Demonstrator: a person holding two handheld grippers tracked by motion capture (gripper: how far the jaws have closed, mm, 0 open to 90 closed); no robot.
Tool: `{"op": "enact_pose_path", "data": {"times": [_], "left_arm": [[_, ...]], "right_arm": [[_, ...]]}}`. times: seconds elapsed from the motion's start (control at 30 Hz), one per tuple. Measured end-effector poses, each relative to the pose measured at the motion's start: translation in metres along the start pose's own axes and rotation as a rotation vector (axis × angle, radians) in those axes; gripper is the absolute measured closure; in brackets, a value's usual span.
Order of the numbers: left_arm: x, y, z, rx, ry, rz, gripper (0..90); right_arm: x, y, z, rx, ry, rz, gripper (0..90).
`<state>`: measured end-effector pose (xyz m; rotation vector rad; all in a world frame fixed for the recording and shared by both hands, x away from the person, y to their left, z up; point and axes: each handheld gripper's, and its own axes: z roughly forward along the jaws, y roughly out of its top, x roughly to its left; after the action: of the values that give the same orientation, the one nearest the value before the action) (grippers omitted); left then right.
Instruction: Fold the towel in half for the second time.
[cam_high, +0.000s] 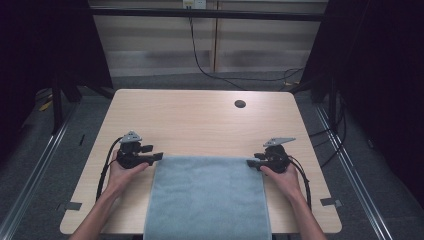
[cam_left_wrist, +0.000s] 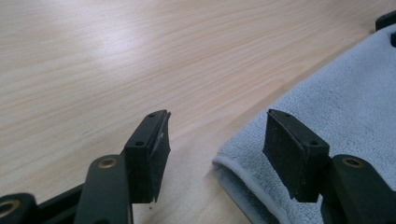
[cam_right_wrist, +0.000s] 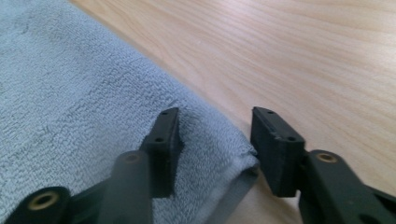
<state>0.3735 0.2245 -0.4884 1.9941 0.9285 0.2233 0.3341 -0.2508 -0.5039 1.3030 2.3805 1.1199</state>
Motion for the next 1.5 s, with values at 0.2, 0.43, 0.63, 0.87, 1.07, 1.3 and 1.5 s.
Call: {"op": "enact_pose_path", "data": {"times": [0.2, 0.43, 0.63, 0.87, 1.07, 1.3, 1.5], "left_arm": [[-0.001, -0.005, 0.014, 0.063, -0.006, 0.025, 39.0], [-0.010, -0.004, 0.026, 0.122, -0.024, 0.070, 42.1], [-0.013, -0.007, 0.026, 0.108, -0.050, 0.101, 52.7], [-0.012, -0.008, 0.025, 0.112, -0.096, 0.062, 70.6], [-0.014, -0.008, 0.024, 0.102, -0.091, 0.043, 79.6], [-0.011, 0.002, 0.014, 0.058, -0.094, 0.024, 80.8], [-0.009, 0.019, 0.006, 0.004, -0.101, 0.007, 81.0]], "right_arm": [[0.002, -0.001, 0.000, 0.009, 0.026, -0.003, 76.3], [0.004, -0.001, 0.001, 0.009, 0.032, -0.003, 80.4], [0.005, -0.001, 0.001, 0.009, 0.023, -0.004, 80.3], [0.006, -0.002, 0.000, 0.001, 0.027, 0.003, 81.5], [0.006, -0.003, -0.001, -0.003, 0.036, 0.022, 83.0], [0.005, 0.005, -0.011, -0.067, 0.058, 0.038, 83.6], [0.006, 0.023, -0.023, -0.118, 0.049, 0.020, 83.8]]}}
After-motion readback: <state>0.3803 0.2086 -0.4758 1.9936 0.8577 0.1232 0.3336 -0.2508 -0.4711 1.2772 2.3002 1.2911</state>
